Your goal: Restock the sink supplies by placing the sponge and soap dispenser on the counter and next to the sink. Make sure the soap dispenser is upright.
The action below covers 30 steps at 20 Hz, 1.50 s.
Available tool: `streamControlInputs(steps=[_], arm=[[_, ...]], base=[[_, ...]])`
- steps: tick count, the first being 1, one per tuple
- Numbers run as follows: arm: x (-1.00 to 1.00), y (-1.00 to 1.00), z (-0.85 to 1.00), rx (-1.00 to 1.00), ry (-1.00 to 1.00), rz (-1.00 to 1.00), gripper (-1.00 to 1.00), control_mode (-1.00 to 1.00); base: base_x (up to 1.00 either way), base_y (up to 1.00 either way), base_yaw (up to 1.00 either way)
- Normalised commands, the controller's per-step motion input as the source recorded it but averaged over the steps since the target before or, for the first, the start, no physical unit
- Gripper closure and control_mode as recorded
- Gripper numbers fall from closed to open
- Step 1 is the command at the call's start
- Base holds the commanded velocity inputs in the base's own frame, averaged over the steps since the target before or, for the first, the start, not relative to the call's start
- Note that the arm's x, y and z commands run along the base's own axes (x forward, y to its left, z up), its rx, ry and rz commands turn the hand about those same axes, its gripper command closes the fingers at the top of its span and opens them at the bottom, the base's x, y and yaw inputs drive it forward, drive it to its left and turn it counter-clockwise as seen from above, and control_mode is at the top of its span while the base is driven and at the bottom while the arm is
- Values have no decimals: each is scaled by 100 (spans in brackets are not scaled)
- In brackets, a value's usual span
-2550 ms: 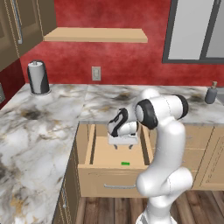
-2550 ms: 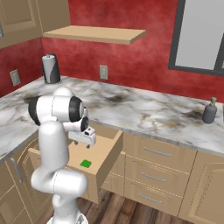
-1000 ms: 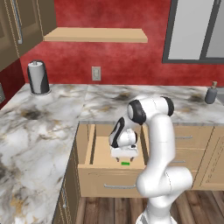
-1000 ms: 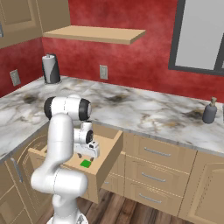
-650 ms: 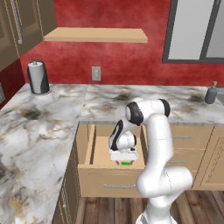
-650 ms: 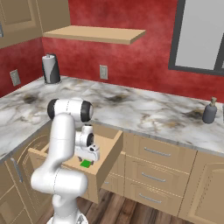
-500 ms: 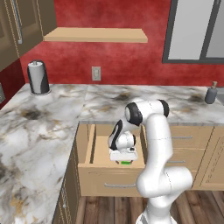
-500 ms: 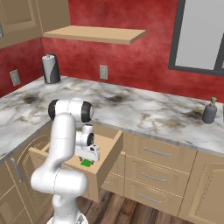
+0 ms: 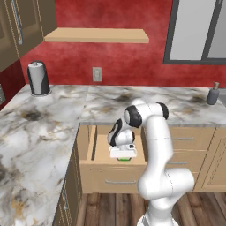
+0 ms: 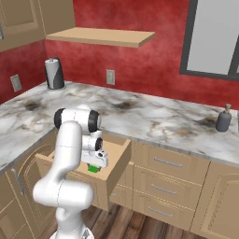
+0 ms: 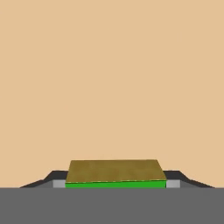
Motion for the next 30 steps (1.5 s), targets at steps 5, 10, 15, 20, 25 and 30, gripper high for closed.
streamControlInputs(steps=[5, 10, 15, 20, 25, 30], arm=[[0, 0, -3, 0, 2, 0, 100, -100], [0, 0, 0, 0, 6, 0, 100, -100], [0, -7, 0, 1, 3, 0, 100, -100], [-5, -10, 44, 2, 1, -1, 100, -100], [-19, 0, 100, 0, 0, 0, 100, -100], [-20, 0, 100, 0, -3, 0, 100, -100]], base=[[0, 0, 0], [0, 0, 0], [0, 0, 0], [0, 0, 0], [0, 0, 0], [0, 0, 0]])
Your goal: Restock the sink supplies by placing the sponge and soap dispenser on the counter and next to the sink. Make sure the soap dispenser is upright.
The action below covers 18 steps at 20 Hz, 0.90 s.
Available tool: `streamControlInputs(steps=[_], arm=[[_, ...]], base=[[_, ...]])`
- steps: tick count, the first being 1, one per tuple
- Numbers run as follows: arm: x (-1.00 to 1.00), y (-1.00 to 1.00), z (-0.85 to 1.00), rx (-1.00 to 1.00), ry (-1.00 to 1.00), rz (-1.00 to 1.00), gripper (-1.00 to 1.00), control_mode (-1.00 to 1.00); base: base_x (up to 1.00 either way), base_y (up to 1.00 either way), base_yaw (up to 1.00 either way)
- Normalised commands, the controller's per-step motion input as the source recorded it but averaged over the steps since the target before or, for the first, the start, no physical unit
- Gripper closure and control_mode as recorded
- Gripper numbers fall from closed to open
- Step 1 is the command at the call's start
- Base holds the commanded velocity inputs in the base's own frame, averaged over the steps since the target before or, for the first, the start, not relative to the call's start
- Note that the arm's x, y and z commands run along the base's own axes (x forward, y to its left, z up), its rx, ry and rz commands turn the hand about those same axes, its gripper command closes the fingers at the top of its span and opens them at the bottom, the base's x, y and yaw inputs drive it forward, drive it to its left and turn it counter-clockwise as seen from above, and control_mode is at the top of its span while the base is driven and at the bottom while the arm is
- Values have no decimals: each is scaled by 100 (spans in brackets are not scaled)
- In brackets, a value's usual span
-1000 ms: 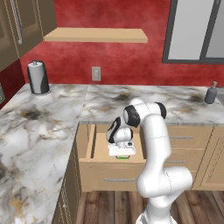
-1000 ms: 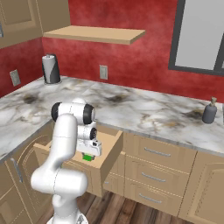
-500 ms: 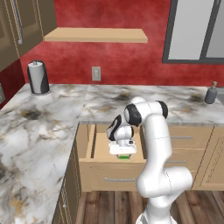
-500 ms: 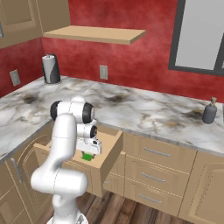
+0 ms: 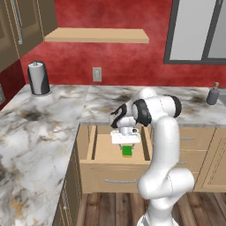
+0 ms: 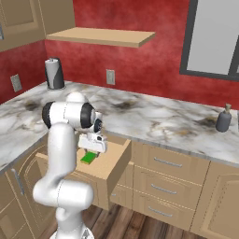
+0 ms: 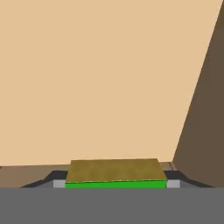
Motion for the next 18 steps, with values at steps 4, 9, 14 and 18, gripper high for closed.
streamControlInputs(steps=[4, 9, 14, 18], arm=[[-32, 0, 100, 0, -11, 0, 100, -100], [-33, -2, 100, 0, -14, 0, 100, -100], [-36, -10, 100, 0, -15, 0, 100, -100], [-44, -25, 100, 0, -15, 0, 100, -100]], base=[[0, 0, 0], [0, 0, 0], [0, 0, 0], [0, 0, 0]])
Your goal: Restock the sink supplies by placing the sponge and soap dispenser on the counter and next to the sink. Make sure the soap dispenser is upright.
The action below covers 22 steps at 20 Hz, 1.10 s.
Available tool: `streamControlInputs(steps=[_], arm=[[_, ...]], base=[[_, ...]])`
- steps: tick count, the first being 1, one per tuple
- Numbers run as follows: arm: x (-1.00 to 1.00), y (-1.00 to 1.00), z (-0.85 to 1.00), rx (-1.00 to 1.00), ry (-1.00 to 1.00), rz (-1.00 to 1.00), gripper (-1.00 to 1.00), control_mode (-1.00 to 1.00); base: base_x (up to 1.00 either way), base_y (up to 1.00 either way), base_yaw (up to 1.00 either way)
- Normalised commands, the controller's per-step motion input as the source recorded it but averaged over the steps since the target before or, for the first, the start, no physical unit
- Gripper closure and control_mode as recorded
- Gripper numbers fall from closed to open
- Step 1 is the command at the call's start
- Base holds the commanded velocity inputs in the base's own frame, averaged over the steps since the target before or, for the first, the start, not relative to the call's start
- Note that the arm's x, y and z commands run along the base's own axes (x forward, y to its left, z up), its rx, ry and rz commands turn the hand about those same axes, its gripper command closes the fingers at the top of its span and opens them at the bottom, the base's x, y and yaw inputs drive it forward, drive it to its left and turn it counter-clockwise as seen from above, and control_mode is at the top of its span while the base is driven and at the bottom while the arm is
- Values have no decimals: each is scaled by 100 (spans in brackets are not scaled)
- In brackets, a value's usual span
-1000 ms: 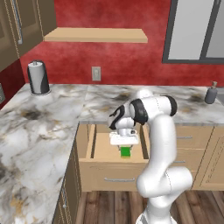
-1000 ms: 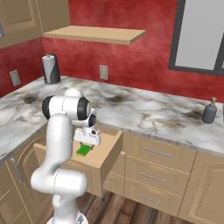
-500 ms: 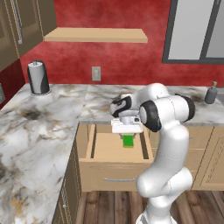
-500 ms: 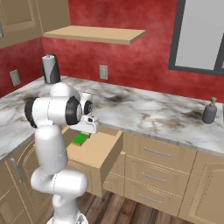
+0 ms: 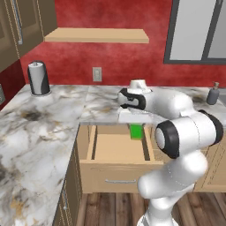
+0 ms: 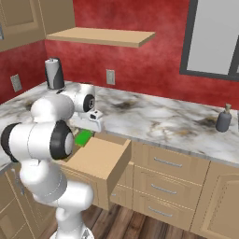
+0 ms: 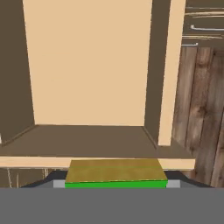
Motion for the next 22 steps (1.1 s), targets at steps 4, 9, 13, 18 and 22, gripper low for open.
streamControlInputs(steps=[4, 9, 13, 18, 22], arm=[[-35, -37, 75, 0, -8, -6, 100, -100], [-27, -63, 24, 1, -2, -13, 100, -100], [-11, -56, 2, 3, 0, -13, 100, -100], [0, -25, 0, 0, 0, -8, 100, 100], [0, 0, 0, 0, 0, 0, 100, 100]], base=[[0, 0, 0], [0, 0, 0], [0, 0, 0], [0, -34, -2], [0, -100, -6]])
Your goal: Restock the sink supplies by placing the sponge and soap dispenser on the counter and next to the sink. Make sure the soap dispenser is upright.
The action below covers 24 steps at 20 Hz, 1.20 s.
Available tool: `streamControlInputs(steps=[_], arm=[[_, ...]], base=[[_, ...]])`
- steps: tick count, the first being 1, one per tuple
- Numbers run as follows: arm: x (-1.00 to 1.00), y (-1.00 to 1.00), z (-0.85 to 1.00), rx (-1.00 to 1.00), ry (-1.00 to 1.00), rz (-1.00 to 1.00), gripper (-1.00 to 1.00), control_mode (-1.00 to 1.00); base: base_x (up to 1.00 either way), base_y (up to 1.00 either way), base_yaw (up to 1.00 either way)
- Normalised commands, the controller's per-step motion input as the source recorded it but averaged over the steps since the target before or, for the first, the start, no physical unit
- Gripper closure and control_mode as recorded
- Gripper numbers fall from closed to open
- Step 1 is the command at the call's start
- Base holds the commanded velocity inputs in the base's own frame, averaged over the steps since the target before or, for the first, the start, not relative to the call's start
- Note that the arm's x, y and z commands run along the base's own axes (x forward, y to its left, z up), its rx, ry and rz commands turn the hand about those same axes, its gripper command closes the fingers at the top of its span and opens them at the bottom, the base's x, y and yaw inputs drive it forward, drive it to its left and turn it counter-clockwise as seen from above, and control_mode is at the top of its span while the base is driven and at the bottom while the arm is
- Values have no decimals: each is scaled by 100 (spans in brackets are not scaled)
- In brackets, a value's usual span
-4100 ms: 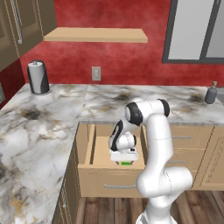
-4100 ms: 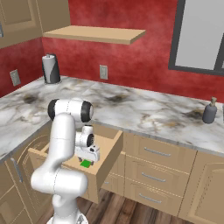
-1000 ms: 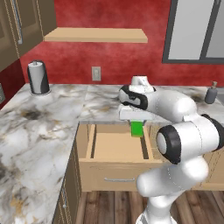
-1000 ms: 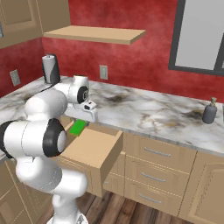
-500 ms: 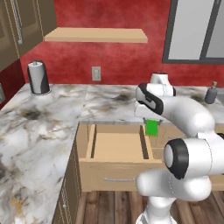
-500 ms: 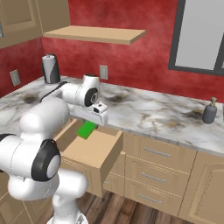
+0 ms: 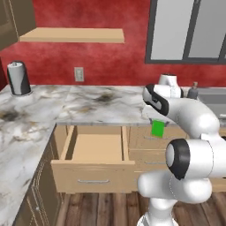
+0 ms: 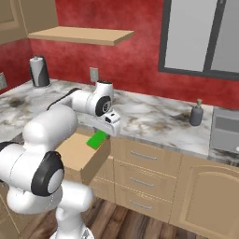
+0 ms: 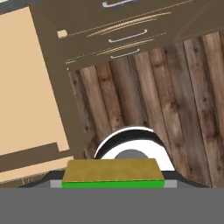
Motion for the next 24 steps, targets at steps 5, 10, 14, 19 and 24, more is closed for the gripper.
streamControlInputs(steps=[5, 10, 14, 19, 24], arm=[[0, 0, 0, 0, 0, 0, 100, 100], [0, 0, 0, 0, 0, 0, 100, 100], [0, 0, 0, 0, 0, 0, 100, 100], [0, 0, 0, 0, 0, 0, 100, 100], [0, 0, 0, 0, 0, 0, 100, 100]], base=[[1, -100, -7], [36, -91, -7], [58, -52, -5], [51, -12, -6], [51, -15, -5]])
